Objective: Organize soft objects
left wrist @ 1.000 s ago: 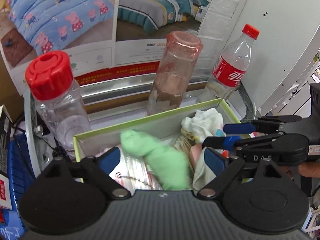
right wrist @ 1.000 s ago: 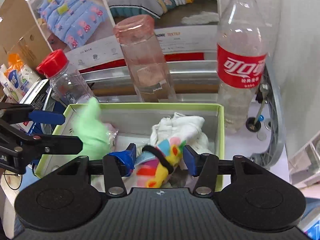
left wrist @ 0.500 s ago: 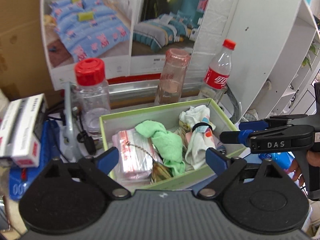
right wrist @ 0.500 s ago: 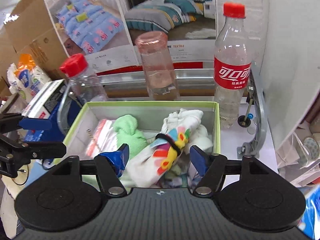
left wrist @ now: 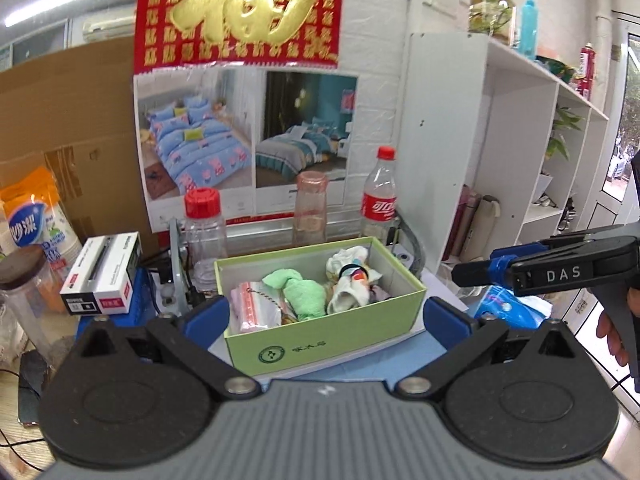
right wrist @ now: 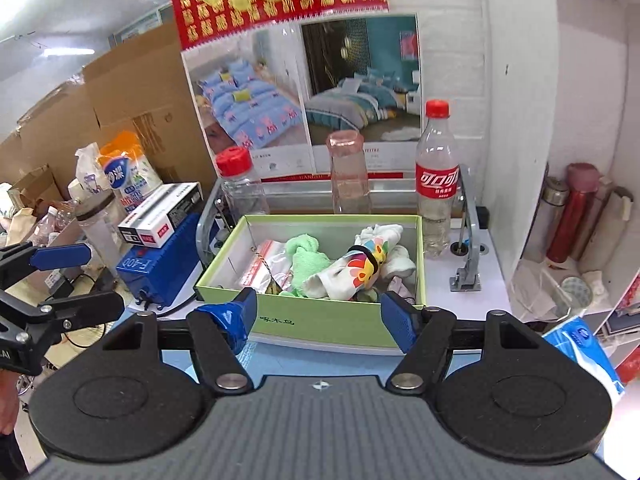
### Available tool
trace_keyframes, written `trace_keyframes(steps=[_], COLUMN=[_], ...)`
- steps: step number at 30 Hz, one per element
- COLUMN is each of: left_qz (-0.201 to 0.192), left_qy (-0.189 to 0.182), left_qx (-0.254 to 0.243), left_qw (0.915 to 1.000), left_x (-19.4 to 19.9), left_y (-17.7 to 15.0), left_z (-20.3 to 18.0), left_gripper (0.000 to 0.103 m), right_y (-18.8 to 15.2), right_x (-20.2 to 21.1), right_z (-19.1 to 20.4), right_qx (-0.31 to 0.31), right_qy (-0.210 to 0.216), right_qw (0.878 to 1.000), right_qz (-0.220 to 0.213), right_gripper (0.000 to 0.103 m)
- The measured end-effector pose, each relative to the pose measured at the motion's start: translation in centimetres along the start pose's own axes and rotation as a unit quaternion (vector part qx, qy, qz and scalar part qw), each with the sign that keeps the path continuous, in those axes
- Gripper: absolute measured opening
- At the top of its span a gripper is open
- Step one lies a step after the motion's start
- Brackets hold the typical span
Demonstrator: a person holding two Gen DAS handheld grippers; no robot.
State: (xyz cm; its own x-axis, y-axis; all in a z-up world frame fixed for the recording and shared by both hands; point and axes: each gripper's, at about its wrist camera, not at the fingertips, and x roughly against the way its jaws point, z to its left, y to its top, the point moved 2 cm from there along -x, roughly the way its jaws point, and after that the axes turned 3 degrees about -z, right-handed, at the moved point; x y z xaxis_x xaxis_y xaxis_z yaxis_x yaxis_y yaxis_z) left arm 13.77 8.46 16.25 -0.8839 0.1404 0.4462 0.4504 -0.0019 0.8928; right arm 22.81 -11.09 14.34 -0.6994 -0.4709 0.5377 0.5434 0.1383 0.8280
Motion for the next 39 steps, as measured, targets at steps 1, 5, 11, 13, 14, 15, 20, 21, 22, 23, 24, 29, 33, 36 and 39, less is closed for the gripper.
trace_keyframes(steps=[1,5,11,13,14,15,20,21,22,23,24,29,33,36,39], left_qz=[-0.003,-0.011,-0.040,-0.043,-0.045,-0.042,-0.017,-0.011,-0.004,0.002,0.007,0.036,0.051,0.074,0.076], left_qy=[-0.002,-0.007,0.016,0.029,0.035,0.039,0.052,0.053,0.056,0.059,0.059,0.037,0.038,0.037,0.039], left_qx=[-0.001,-0.003,0.023,0.039,0.048,0.052,0.074,0.077,0.081,0.085,0.089,0.081,0.069,0.072,0.075], left_qw=[1.0000,0.9999,0.9988,0.9979,0.9972,0.9970,0.9958,0.9956,0.9951,0.9946,0.9943,0.9954,0.9956,0.9940,0.9935], left_x=[0.5,2.2,3.8,4.0,4.1,4.0,2.9,2.6,2.3,2.1,1.8,0.5,-0.4,-1.2,-1.3], left_y=[-0.1,-1.1,-3.1,-4.2,-4.9,-5.6,-9.5,-10.2,-11.1,-11.9,-12.6,-15.2,-17.1,-18.2,-18.9], left_z=[-0.3,-1.6,-2.4,-2.5,-2.5,-2.5,-2.6,-2.7,-2.8,-2.8,-3.0,-4.5,-5.3,-5.5,-5.3], left_gripper=[0.102,0.103,0.103,0.103,0.103,0.103,0.103,0.103,0.103,0.103,0.103,0.103,0.103,0.103,0.103], right_y=[-0.1,-1.0,-4.3,-5.8,-6.7,-7.6,-12.4,-13.1,-13.9,-14.6,-15.1,-17.4,-18.9,-20.0,-20.5], right_x=[0.7,3.2,5.9,6.5,6.6,6.7,5.5,5.2,5.0,4.9,4.8,4.5,4.2,4.0,3.9], right_z=[0.2,1.1,2.9,3.3,3.4,3.4,2.7,2.5,2.3,2.2,2.0,1.1,0.8,0.8,0.8], right_qx=[0.001,0.011,0.015,0.011,0.002,-0.009,-0.062,-0.071,-0.079,-0.082,-0.083,-0.095,-0.097,-0.095,-0.099], right_qy=[-0.002,-0.017,-0.045,-0.058,-0.065,-0.073,-0.128,-0.138,-0.149,-0.156,-0.159,-0.166,-0.165,-0.154,-0.148], right_qw=[1.000,0.999,0.995,0.991,0.988,0.986,0.976,0.974,0.972,0.971,0.971,0.970,0.972,0.975,0.976], right_qz=[-0.007,-0.034,-0.090,-0.121,-0.138,-0.150,-0.165,-0.163,-0.161,-0.159,-0.159,-0.150,-0.136,-0.128,-0.123], right_gripper=[0.055,0.055,0.055,0.055,0.055,0.055,0.055,0.055,0.055,0.055,0.055,0.055,0.055,0.055,0.055])
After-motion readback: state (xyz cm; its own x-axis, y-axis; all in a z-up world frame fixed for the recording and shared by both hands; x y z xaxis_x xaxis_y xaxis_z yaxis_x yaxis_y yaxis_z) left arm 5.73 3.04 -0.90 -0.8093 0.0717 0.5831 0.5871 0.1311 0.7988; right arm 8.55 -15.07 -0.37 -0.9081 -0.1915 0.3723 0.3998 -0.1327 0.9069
